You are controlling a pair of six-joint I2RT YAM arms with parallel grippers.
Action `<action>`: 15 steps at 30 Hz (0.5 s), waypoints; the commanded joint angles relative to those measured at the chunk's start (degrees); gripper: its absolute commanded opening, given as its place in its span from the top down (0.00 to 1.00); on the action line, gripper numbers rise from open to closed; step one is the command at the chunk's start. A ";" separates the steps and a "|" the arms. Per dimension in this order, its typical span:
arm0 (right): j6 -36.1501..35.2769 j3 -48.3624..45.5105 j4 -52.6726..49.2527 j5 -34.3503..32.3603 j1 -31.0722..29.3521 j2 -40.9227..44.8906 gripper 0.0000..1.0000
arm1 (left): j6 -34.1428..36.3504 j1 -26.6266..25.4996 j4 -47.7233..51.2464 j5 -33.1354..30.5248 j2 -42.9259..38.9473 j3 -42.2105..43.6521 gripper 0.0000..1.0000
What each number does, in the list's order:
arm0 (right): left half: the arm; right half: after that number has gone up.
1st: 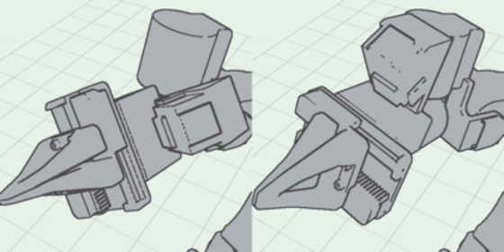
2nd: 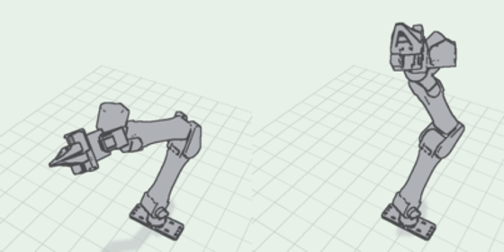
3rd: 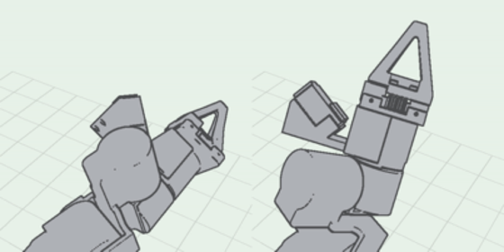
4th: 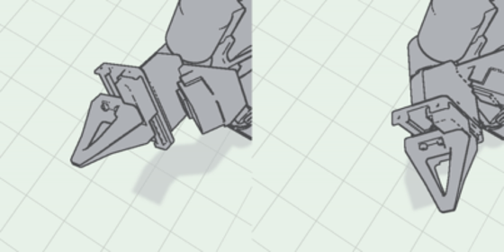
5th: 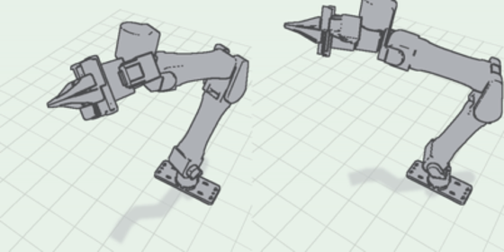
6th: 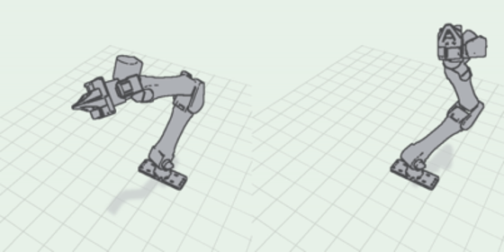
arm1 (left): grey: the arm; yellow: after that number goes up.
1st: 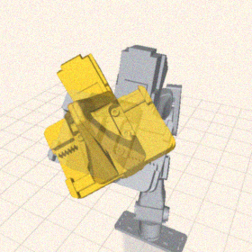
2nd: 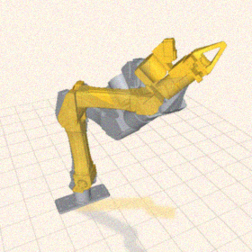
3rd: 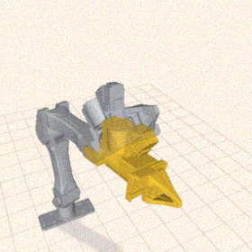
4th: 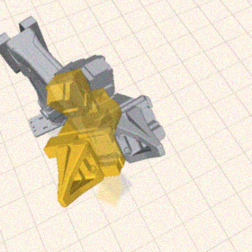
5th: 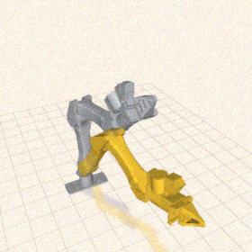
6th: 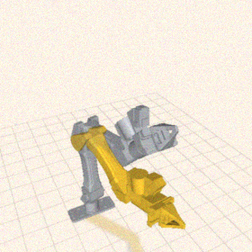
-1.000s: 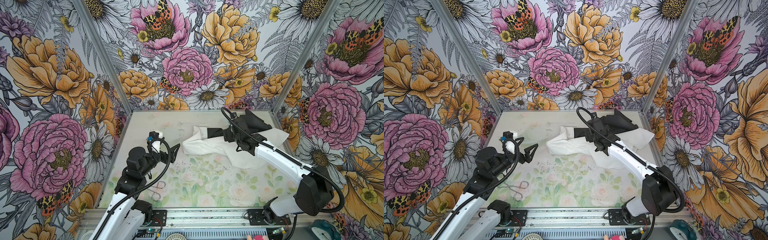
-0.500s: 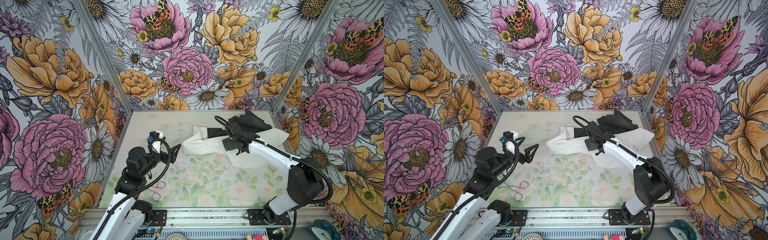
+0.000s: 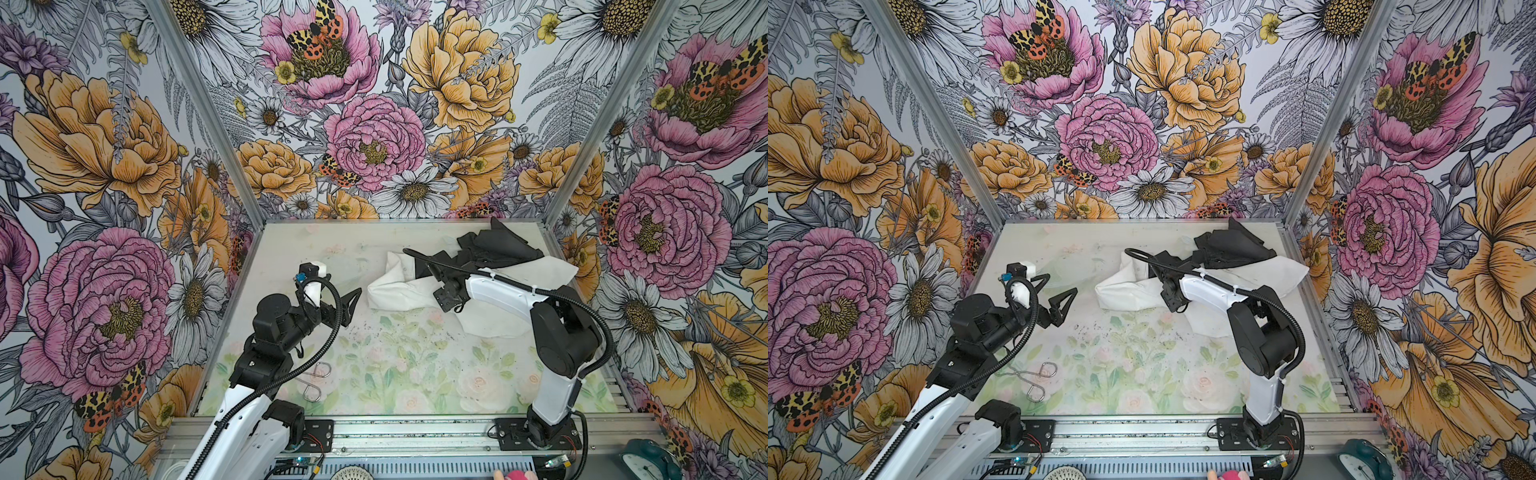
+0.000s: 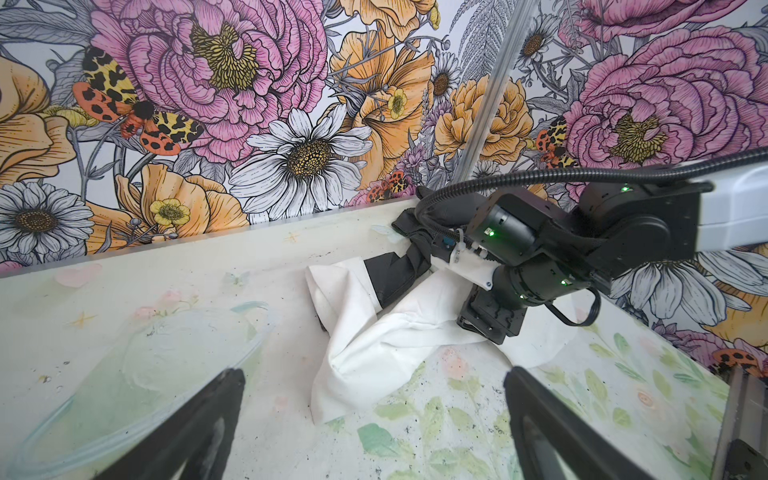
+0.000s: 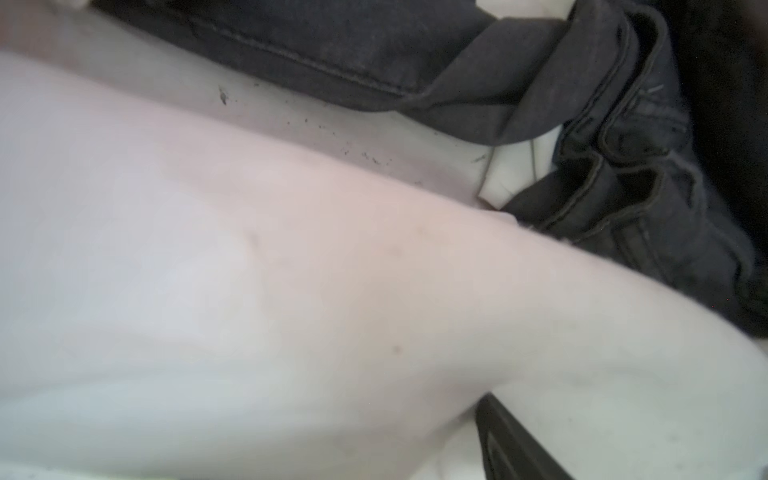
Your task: Pick out a specific cloth from the pile
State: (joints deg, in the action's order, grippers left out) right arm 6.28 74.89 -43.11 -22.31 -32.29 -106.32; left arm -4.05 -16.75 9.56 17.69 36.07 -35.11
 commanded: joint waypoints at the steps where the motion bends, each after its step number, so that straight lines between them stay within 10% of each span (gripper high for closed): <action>1: 1.07 2.42 -0.74 -4.13 0.22 -1.01 0.47 | 0.54 -0.36 -1.78 0.70 -0.74 0.75 0.01; 7: 1.67 2.90 -0.57 -8.70 0.30 0.32 0.98 | 0.63 -0.38 -1.63 0.42 -0.83 0.66 0.01; 15: 2.97 4.62 -0.31 -15.76 1.31 8.63 1.00 | 0.58 -0.39 -1.54 0.30 -1.22 0.66 0.01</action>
State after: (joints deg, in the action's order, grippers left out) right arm 8.10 76.58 -43.72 -31.92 -31.77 -102.89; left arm -4.05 -16.75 9.56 17.67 35.57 -35.11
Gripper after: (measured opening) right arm 0.047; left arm 0.986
